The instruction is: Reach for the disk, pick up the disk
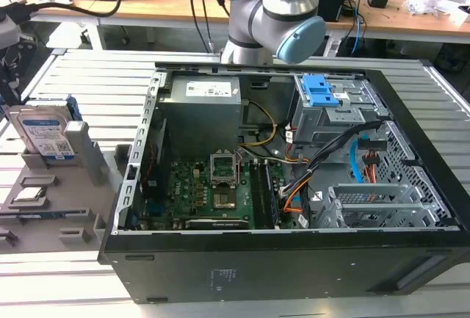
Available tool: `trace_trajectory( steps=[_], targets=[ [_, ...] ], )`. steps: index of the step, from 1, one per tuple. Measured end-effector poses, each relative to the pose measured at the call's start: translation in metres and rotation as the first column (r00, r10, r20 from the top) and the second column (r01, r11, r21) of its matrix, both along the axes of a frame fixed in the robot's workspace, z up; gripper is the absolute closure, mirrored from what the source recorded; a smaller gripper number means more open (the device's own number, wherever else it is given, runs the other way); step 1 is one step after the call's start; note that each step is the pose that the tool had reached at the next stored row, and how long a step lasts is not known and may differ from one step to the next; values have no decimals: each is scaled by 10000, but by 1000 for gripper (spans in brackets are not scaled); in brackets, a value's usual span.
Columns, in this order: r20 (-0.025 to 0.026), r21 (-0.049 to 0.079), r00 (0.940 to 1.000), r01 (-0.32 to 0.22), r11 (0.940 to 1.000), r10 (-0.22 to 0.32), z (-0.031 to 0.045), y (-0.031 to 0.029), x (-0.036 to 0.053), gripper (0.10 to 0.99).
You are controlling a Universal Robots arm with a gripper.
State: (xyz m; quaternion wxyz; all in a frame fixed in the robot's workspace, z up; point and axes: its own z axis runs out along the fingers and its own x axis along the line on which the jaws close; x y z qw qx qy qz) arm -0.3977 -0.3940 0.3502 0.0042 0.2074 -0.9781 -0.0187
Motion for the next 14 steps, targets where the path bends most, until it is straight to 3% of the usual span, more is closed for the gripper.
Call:
trace_trajectory(
  steps=[6,13,14],
  targets=[
    [-1,0,9958,-919,9958,919,0,0,0,980],
    [-1,-1,9782,-2079,9782,2079,1,0,0,980],
    [-1,-1,9727,-2322,9727,2322,0,0,0,980]
  ],
)
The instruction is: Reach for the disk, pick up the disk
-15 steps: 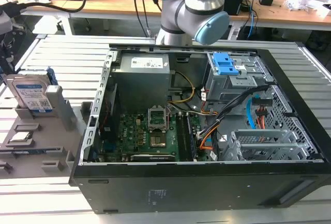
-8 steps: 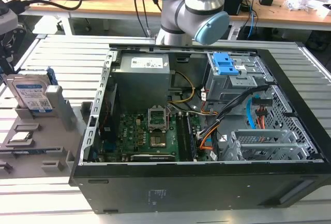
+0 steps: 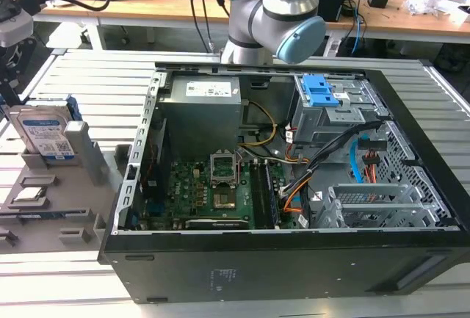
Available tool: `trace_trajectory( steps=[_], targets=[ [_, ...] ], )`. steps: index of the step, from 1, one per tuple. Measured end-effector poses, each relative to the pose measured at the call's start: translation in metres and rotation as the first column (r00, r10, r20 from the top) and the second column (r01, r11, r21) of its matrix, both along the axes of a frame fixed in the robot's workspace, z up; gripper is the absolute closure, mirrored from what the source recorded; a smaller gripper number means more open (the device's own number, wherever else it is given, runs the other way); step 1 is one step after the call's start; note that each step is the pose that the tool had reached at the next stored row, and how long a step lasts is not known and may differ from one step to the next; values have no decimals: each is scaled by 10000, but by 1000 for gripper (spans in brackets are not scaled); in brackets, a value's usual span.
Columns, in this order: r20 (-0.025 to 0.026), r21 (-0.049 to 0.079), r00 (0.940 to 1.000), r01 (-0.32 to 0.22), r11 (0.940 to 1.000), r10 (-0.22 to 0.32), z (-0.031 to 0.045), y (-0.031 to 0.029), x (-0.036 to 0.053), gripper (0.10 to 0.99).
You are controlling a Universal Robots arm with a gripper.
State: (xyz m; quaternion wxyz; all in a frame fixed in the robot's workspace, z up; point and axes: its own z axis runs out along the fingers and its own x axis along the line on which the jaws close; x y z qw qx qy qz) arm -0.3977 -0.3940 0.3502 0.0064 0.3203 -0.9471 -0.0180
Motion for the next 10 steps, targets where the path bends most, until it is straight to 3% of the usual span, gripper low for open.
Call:
trace_trajectory(
  steps=[10],
  targets=[
    [0,0,9948,-1014,9948,1014,0,0,0,980]
  ],
)
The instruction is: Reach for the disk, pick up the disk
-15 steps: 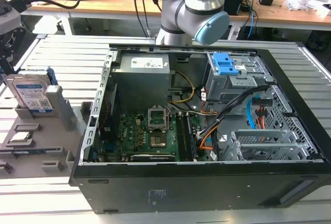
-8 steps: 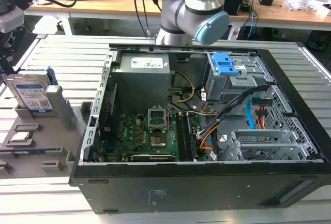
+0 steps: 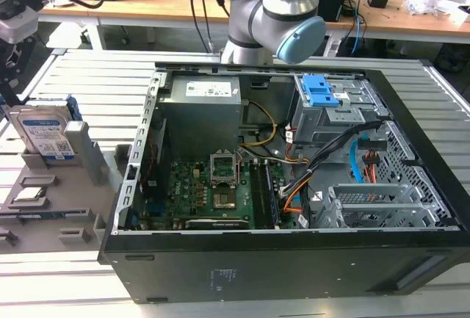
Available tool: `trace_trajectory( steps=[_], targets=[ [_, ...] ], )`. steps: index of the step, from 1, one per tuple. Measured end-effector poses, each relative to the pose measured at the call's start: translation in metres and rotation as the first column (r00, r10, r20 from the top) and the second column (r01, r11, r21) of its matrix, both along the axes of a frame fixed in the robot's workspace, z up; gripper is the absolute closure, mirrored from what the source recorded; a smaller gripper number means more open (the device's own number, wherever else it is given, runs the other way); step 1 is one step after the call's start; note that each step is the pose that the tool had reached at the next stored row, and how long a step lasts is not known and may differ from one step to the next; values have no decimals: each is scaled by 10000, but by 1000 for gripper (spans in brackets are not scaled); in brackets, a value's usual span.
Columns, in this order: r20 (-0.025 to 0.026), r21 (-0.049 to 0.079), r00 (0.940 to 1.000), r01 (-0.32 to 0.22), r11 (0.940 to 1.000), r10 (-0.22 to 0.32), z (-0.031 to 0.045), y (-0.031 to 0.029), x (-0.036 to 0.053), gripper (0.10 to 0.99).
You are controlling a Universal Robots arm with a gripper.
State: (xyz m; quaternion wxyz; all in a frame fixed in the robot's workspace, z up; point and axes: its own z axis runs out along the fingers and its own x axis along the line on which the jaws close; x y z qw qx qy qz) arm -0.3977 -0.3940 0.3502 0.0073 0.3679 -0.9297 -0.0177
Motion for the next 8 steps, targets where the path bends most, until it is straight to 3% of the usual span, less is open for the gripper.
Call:
trace_trajectory(
  steps=[8],
  targets=[
    [1,0,9976,-686,9976,686,0,0,0,980]
  ],
)
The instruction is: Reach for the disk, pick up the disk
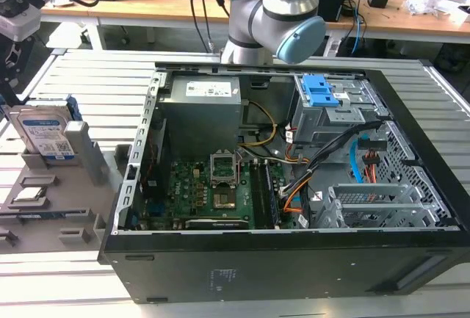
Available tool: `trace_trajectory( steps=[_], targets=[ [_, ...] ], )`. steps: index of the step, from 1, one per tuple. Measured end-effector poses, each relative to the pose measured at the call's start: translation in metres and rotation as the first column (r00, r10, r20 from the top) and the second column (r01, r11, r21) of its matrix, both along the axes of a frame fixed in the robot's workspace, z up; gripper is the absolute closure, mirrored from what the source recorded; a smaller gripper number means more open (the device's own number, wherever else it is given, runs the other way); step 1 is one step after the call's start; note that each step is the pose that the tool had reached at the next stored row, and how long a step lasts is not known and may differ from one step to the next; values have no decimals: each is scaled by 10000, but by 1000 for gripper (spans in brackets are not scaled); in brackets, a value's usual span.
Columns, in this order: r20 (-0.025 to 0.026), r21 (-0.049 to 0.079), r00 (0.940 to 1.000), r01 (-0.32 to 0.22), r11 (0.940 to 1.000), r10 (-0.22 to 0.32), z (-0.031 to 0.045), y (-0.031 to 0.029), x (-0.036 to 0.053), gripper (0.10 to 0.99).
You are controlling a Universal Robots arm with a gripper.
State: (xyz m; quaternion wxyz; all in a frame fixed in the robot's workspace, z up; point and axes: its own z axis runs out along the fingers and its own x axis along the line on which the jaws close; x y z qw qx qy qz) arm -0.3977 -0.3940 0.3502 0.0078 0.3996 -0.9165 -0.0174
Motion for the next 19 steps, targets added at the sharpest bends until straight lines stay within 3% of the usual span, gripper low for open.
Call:
trace_trajectory(
  steps=[9,19],
  targets=[
    [0,0,9966,-828,9966,828,0,0,0,980],
    [0,0,9809,-1946,9809,1946,0,0,0,980]
  ],
)
